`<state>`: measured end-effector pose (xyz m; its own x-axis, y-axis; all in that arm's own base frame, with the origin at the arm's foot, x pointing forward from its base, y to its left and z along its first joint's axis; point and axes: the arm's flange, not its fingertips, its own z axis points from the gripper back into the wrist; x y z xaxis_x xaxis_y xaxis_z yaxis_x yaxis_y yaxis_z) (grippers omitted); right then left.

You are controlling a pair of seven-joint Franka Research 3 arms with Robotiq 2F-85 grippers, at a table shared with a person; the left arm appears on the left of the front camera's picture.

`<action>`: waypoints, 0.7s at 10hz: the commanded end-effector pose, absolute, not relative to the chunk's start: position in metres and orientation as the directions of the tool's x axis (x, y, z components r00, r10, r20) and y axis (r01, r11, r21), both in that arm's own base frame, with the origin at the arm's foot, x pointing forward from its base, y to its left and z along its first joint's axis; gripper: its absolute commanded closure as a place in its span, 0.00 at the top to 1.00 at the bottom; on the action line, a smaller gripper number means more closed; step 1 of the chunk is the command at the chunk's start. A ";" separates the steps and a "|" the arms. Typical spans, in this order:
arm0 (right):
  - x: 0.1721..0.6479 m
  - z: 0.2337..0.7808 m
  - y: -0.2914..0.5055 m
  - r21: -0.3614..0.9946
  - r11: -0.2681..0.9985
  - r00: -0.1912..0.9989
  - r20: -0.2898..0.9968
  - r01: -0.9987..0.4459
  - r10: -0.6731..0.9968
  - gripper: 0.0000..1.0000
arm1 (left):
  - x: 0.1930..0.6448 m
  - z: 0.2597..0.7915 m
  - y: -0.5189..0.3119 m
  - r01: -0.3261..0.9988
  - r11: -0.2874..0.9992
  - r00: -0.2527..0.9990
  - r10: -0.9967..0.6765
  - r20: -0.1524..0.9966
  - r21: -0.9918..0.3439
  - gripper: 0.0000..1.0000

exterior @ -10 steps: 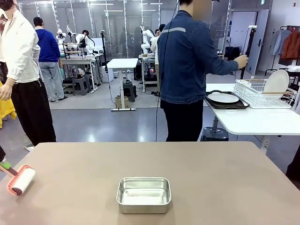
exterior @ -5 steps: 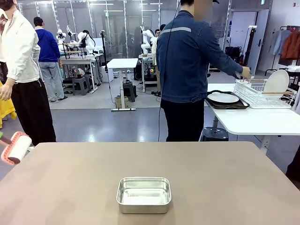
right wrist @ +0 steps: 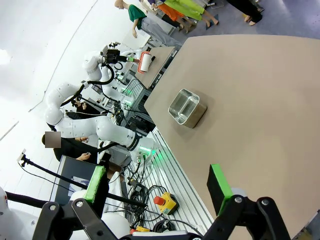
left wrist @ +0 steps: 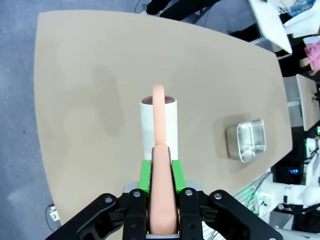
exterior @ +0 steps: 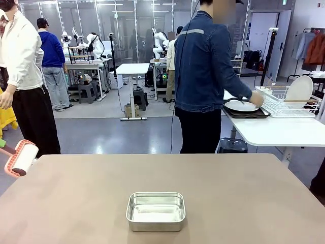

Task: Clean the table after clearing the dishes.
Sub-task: When the right (or left) Handle tray is removed, use the right hand (or left hand) to clean the right (or left) side of the table with the Lint Roller, then place the Lint Roller back on top of the Airtight Container.

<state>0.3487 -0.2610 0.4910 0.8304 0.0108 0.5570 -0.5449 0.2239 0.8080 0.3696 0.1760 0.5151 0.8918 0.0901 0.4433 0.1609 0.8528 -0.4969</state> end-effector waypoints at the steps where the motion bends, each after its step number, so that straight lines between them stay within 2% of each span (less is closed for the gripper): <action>1: 0.346 0.492 -0.261 0.797 0.221 0.820 0.571 -0.562 0.024 1.00 | 0.372 0.521 0.181 0.148 0.859 0.892 0.098 0.442 -0.490 0.20; 6: 0.346 0.492 -0.261 0.797 0.221 0.820 0.571 -0.562 0.024 1.00 | 0.370 0.517 0.179 0.160 0.853 0.890 0.094 0.447 -0.497 0.20; 7: 0.346 0.492 -0.261 0.797 0.221 0.820 0.571 -0.562 0.024 1.00 | 0.379 0.530 0.147 0.293 0.852 0.880 -0.062 0.471 -0.435 0.20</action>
